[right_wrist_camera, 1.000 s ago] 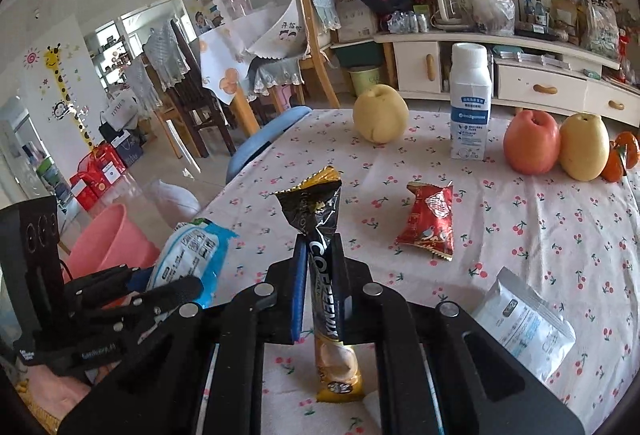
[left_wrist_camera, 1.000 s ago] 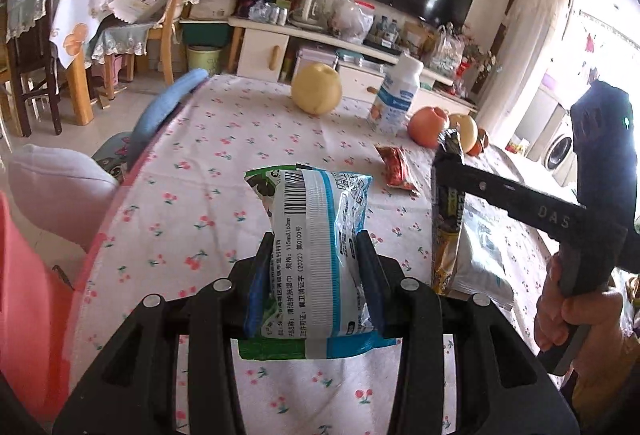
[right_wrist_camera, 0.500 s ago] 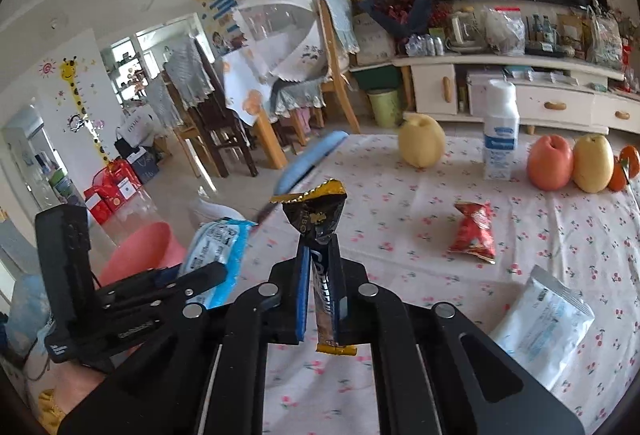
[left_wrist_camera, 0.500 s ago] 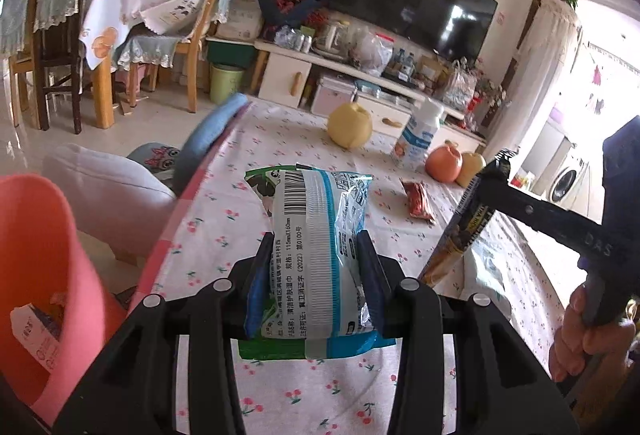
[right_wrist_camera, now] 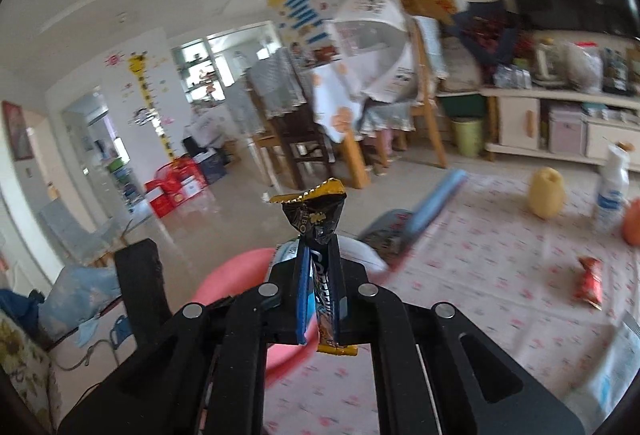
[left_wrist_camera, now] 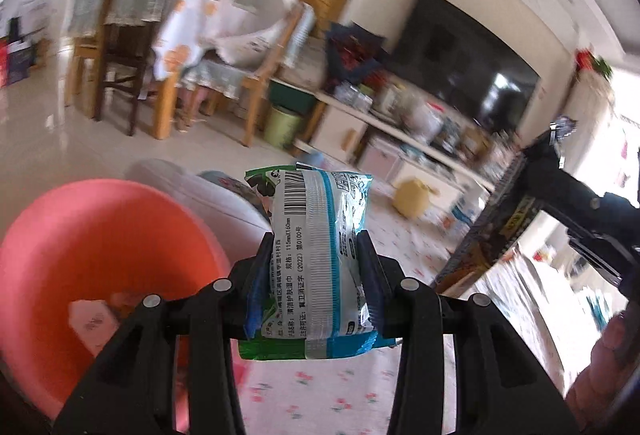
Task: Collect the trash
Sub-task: 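Carry both items to the pink bucket and open both tools to drop them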
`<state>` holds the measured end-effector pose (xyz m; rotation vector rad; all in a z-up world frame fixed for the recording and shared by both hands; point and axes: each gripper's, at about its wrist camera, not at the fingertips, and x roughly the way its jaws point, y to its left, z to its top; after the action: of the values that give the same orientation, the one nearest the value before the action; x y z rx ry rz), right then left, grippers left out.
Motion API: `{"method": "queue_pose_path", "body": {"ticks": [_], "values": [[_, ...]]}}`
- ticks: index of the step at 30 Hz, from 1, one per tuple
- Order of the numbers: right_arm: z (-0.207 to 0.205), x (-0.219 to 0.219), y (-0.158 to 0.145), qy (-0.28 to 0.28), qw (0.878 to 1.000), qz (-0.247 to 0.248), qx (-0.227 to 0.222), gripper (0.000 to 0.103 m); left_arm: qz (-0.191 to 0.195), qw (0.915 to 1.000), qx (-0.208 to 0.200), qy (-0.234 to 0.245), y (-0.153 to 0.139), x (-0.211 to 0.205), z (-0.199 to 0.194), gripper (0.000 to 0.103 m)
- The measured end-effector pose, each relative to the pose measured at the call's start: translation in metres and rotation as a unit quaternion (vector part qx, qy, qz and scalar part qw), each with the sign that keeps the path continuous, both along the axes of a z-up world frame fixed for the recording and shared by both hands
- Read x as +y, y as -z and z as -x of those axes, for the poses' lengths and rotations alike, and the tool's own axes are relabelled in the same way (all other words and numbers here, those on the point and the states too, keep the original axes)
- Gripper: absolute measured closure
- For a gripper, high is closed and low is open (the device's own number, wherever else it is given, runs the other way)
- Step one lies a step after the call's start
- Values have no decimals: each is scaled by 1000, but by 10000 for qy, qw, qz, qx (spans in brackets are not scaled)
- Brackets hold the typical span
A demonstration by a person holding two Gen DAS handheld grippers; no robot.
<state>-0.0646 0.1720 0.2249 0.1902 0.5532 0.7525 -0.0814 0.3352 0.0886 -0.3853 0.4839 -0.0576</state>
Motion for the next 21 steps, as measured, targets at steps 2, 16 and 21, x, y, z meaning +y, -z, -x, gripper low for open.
{"method": "queue_pose_path", "body": {"ticks": [2, 16, 21], "values": [[0, 24, -5, -185, 9998, 11, -33, 94, 52, 9993, -43, -355, 0, 21, 7, 61], [-33, 155, 53, -785, 9924, 618, 718, 85, 724, 9782, 320, -1919, 26, 112, 17, 31], [-31, 137, 75, -364, 9930, 715, 864, 35, 595, 9754, 434, -2079, 28, 115, 18, 20]]}}
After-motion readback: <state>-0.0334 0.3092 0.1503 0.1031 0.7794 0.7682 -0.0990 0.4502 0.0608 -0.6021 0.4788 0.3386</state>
